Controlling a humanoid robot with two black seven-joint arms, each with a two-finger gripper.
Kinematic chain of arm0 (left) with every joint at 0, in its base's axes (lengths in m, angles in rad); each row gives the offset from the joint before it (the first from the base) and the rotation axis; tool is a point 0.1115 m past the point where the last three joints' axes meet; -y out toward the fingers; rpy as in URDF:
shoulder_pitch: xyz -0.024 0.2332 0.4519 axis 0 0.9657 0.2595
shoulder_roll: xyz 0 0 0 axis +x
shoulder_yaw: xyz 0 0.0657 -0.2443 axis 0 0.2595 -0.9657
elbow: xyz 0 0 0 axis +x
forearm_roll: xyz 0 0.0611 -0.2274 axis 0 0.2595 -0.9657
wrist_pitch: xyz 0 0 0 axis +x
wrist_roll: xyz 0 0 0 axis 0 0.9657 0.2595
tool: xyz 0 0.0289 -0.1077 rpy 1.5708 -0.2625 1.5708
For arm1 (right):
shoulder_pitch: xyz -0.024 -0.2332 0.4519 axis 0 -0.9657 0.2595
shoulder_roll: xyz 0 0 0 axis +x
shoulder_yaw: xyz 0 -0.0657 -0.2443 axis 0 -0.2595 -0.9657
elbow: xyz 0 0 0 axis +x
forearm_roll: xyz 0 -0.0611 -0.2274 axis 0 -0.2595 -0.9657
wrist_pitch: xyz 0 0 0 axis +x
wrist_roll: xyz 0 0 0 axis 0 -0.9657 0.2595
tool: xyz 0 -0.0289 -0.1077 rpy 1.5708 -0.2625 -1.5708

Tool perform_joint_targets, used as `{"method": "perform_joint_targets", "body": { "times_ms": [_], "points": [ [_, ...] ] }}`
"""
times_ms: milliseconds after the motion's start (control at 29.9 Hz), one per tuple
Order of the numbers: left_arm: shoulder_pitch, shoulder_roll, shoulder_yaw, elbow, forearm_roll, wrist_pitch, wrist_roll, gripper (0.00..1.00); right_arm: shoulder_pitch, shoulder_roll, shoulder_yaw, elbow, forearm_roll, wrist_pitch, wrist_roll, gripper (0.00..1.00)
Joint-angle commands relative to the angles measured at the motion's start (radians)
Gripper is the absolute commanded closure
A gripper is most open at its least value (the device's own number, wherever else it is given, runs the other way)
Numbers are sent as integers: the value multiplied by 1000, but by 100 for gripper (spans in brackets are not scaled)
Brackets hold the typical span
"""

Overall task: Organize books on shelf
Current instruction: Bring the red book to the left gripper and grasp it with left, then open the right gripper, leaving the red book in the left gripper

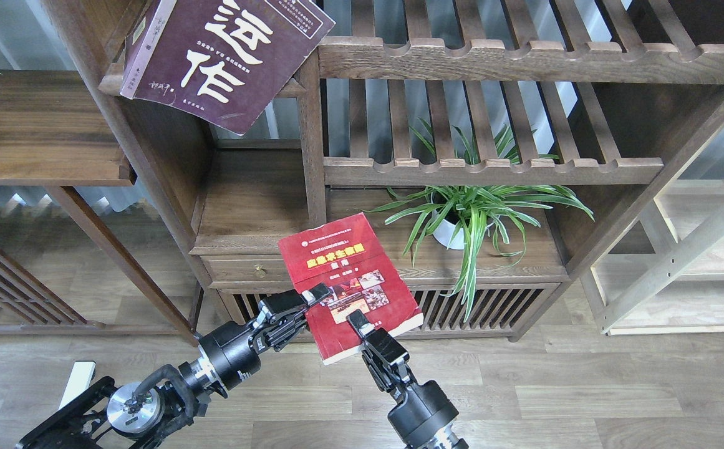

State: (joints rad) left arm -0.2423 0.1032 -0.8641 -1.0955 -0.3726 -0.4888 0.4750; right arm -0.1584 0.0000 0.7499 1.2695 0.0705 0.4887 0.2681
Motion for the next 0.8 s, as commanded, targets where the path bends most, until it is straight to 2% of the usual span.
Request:
{"method": "perform_joint_targets", "body": {
  "times_ms": [0,100,234,535,769],
  "points": [
    [-2,-2,-9,0,0,0,-7,91,-1,0,-1,1,-1,0,-1,82],
    [0,-2,-16,0,0,0,-10,92,-1,0,0,1,-3,0,-1,79],
    [8,1,-27,0,0,0,-12,93,-6,0,2,-1,-21,0,-1,68],
    [15,15,-62,0,0,0,-29,97,-20,0,23,-5,-35,0,-1,53],
    [66,75,-110,-6,3,0,-29,97,-78,-8,146,-15,-41,-11,-6,40]
  ]
}}
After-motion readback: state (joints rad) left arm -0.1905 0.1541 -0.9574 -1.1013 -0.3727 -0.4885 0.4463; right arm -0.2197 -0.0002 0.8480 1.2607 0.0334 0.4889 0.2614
